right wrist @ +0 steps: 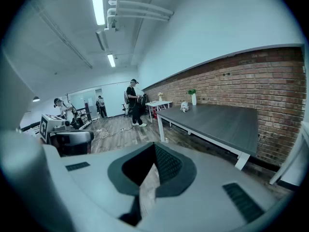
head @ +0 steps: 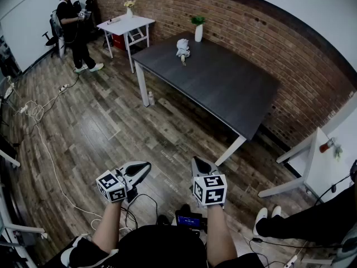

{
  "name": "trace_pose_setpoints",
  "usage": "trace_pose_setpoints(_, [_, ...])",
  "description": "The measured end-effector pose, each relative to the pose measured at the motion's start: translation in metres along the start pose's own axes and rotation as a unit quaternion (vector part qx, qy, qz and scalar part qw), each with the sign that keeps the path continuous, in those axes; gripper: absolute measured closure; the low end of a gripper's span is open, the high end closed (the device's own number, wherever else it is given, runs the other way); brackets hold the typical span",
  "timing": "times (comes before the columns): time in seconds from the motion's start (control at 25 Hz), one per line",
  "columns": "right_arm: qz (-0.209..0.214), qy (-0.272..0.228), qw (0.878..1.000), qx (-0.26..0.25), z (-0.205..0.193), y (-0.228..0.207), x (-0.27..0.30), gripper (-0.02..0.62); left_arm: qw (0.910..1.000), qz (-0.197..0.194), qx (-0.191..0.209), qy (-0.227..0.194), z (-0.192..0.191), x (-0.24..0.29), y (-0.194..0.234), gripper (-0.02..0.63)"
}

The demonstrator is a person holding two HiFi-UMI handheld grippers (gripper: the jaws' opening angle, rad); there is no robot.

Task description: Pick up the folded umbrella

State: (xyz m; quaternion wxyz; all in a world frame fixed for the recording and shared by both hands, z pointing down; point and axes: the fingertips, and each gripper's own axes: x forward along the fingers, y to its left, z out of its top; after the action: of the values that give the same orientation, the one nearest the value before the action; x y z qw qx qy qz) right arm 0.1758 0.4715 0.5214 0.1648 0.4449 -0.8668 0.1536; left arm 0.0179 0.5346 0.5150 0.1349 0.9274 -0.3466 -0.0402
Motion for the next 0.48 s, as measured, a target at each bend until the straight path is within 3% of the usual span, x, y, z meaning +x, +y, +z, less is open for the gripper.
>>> trace_pose_setpoints(0.48, [0.014,-0.010,1.000,0.012,0.0045,0.0068,-0.0010,0.588,0.9998,-0.012,0.005,0.012,-0.0035,0.0073,-0.0067,0.604])
